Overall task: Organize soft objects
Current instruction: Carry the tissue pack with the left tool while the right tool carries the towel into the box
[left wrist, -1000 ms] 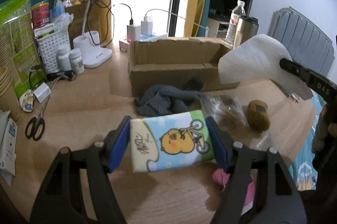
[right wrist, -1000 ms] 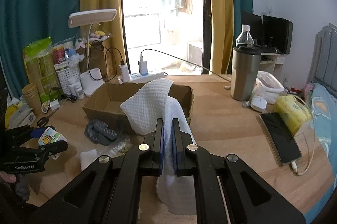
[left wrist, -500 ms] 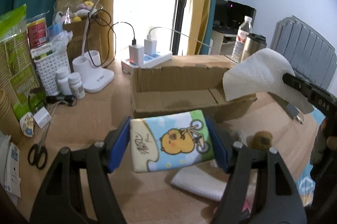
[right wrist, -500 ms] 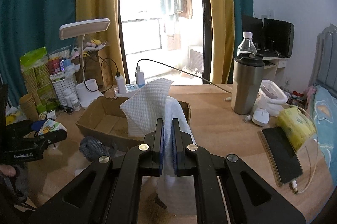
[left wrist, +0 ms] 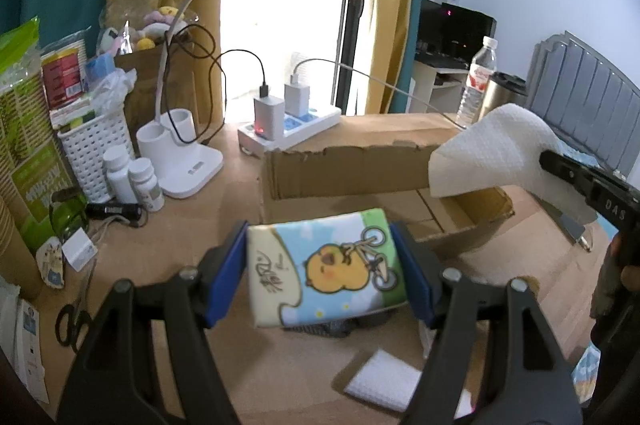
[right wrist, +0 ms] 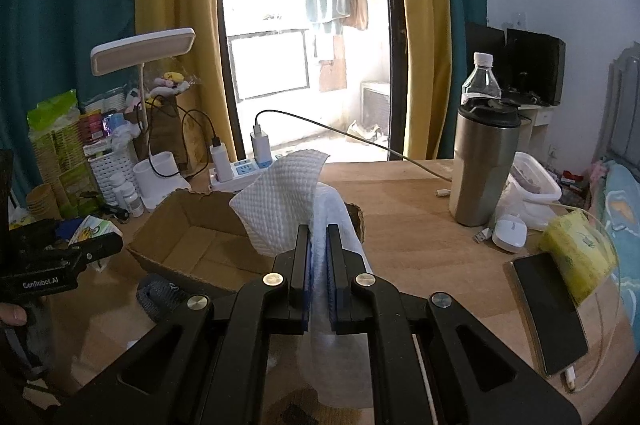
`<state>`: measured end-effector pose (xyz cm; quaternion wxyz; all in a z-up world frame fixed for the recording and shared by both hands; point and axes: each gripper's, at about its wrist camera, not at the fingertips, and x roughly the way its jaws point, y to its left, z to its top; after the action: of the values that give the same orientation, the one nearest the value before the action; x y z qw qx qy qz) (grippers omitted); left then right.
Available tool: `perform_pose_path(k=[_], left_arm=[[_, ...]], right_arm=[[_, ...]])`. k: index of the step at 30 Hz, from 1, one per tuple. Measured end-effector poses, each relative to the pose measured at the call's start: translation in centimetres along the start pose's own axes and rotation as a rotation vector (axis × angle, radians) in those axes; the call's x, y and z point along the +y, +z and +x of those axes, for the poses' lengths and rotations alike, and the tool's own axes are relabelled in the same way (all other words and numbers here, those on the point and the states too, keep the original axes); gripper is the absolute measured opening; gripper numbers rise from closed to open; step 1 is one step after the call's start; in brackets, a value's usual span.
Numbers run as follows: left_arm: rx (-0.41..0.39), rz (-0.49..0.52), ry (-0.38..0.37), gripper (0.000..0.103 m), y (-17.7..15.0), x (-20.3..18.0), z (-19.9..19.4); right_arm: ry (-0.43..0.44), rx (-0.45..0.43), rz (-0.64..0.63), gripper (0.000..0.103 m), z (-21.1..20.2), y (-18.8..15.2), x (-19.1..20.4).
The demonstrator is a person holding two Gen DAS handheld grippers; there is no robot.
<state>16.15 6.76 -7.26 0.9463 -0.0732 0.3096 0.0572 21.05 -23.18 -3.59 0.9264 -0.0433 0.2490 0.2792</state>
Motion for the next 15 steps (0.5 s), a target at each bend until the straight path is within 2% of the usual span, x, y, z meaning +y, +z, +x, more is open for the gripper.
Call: perform_pose_path(k=[15], left_arm=[[0.000,0.006,-0.007,0.071,2.0,0.8,3.7]], right_arm=[[0.003,0.036,-0.005,0.007,4.0,1.0,-0.2]])
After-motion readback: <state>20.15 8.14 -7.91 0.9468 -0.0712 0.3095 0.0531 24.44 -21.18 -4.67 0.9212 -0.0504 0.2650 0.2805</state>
